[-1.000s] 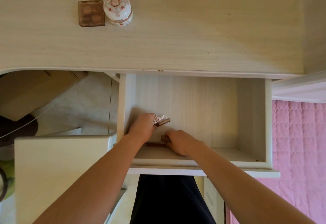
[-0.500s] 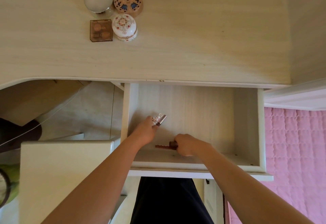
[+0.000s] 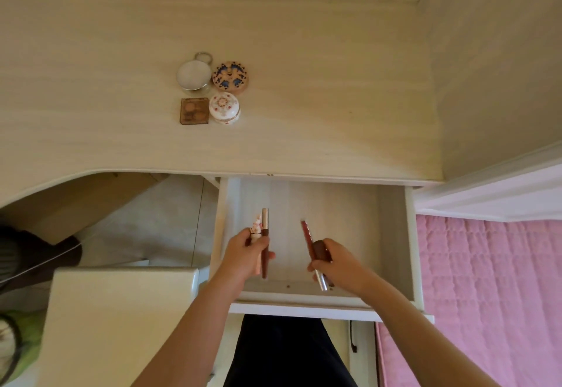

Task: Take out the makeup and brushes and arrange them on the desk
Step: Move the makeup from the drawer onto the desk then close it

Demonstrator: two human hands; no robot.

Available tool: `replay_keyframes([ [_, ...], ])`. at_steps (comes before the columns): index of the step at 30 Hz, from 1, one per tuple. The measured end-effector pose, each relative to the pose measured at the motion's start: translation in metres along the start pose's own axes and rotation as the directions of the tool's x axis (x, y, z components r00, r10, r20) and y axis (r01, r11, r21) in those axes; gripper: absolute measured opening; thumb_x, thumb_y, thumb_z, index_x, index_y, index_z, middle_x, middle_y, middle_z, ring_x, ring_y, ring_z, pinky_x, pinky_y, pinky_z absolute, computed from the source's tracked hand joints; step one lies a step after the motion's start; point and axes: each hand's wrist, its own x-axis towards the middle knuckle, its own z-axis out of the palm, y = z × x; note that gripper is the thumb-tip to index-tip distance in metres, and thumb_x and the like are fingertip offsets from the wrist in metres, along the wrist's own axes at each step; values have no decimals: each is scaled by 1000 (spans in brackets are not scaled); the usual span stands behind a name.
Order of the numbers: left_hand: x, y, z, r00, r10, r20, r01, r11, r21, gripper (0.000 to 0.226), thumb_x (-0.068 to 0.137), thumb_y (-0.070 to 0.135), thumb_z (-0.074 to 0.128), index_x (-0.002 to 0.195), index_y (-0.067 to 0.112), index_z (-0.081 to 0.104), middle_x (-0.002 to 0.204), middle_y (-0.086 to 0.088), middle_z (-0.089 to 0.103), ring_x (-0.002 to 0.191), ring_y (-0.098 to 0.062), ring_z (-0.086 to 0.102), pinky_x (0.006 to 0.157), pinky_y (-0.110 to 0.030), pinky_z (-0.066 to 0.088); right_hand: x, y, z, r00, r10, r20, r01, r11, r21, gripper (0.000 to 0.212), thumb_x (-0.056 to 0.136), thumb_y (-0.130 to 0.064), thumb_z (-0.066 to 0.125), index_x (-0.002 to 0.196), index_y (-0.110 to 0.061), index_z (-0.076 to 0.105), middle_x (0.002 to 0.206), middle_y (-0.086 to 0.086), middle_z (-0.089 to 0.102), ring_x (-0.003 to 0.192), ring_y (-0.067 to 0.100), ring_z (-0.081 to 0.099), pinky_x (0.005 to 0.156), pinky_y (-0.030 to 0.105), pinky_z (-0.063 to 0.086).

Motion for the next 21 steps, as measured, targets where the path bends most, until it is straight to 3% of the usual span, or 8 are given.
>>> replay_keyframes([
  [6, -42, 22, 19, 997, 71, -21, -72, 995, -70, 12, 93, 21, 61, 102, 17, 67, 86, -5, 71, 84, -21, 69, 75, -37, 55, -32, -11, -10, 994, 0, -113, 36, 948, 316, 19, 94, -7, 54, 112, -12, 51, 101, 10, 67, 85, 21, 69, 67, 28, 56],
  [10, -59, 33, 35, 995, 102, -15, -103, 991, -90, 10, 93, 22, 60, 99, 17, 67, 75, -2, 67, 73, -19, 62, 67, -34, 51, -44, -18, -16, 987, -16, -162, 84, 901, 426, 15, 94, -6, 53, 107, -13, 56, 97, 9, 69, 77, 18, 71, 63, 29, 57],
  [13, -64, 40, 44, 991, 132, -30, -133, 990, -45, 10, 93, 23, 59, 97, 18, 67, 55, 8, 57, 62, -14, 56, 64, -30, 50, -47, -29, -21, 980, -37, -193, 121, 888, 444, 12, 94, -7, 52, 104, -13, 58, 94, 8, 70, 73, 16, 71, 57, 22, 53],
  [21, -55, 77, 52, 975, 211, -71, -209, 977, 35, 6, 92, 24, 59, 91, 21, 65, 75, 1, 66, 64, -10, 63, 58, -25, 51, -36, -61, -35, 961, -80, -264, 179, 909, 377, 9, 93, -12, 53, 99, -18, 57, 91, 3, 71, 75, 16, 71, 59, 25, 54],
])
